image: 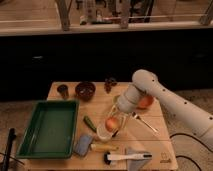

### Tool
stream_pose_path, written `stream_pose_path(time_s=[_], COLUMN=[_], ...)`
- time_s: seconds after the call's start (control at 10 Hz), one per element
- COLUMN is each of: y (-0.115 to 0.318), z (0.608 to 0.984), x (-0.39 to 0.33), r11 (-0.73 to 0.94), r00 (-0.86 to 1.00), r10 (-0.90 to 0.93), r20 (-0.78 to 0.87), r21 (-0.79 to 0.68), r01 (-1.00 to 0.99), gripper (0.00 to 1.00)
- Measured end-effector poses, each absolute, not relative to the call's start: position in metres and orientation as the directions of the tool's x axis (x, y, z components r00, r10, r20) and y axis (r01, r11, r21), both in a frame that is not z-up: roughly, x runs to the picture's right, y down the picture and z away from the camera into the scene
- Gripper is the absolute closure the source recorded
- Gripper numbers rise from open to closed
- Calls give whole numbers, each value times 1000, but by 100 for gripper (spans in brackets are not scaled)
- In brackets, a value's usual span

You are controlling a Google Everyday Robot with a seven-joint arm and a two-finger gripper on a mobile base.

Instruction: Place apple in paper cup

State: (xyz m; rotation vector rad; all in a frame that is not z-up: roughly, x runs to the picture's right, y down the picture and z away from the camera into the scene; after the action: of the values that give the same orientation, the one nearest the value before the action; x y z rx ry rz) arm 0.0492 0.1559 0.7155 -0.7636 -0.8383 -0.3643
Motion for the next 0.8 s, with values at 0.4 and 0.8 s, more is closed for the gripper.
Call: stream_pose_path(time_s=[0.4,0.8], y=[150,150], z=[721,723], x=[43,33], r11=[658,630], r00=[610,566], r10=[-34,-94], r20=[792,819], r21=[-441,-391], r01=[610,671], gripper=[99,99])
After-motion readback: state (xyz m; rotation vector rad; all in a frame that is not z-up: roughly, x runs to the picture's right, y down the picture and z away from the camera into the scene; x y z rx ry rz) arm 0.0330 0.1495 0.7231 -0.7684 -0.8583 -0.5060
